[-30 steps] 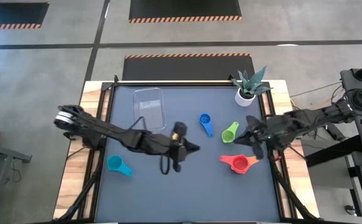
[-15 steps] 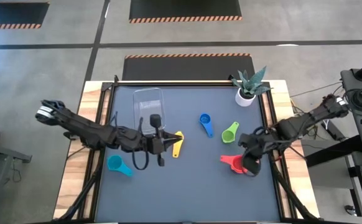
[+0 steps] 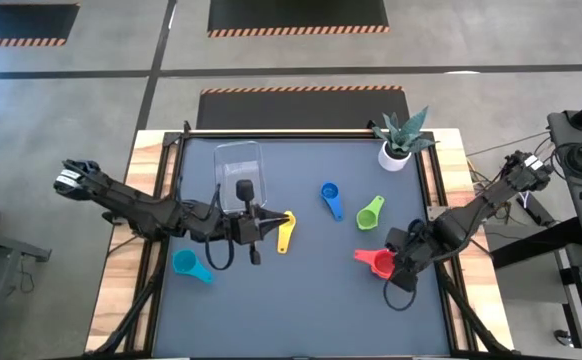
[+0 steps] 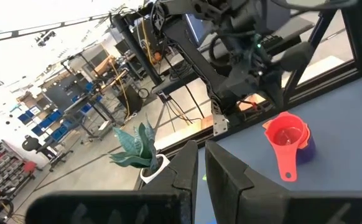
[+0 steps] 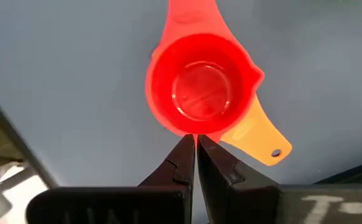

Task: Nest measuring cups in basket
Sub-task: Stack the red measuring cup on top of the orange measuring cup

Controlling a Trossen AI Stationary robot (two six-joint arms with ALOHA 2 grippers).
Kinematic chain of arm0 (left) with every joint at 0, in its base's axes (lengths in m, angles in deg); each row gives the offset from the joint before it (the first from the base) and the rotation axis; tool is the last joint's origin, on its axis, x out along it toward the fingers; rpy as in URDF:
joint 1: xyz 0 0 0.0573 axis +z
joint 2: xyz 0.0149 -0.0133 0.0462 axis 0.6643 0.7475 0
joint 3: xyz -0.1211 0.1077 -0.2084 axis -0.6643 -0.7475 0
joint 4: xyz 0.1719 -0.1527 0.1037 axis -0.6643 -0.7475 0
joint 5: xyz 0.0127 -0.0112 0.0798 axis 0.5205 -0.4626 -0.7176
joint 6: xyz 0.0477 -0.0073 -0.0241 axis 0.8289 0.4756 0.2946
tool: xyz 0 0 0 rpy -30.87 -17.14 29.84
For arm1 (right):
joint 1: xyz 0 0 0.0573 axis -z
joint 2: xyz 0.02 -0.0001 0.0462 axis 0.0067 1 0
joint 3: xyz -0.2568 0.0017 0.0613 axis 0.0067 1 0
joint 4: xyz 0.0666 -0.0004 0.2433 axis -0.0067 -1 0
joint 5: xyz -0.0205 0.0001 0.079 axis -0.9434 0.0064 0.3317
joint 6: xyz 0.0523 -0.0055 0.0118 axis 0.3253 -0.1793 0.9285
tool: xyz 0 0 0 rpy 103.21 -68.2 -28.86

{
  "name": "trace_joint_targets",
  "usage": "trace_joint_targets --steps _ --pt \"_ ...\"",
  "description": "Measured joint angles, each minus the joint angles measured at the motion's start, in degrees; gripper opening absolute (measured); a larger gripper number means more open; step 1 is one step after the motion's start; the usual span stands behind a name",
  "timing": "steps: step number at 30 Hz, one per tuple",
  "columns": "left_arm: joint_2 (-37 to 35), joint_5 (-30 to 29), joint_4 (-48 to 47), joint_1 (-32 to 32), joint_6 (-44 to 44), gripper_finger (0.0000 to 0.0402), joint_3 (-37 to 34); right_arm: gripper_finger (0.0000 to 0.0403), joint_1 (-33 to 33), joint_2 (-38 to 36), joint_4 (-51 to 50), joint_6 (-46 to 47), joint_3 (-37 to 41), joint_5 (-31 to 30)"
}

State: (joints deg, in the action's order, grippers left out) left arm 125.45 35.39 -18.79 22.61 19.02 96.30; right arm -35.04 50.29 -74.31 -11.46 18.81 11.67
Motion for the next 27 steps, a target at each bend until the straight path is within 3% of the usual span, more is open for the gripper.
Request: trace_joint_targets --steps 27 --pt "0.04 0.04 0.01 -0.01 0.02 0.0013 0.0 0.0009 0.0 5.39 2.51 -2.09 2.18 0.05"
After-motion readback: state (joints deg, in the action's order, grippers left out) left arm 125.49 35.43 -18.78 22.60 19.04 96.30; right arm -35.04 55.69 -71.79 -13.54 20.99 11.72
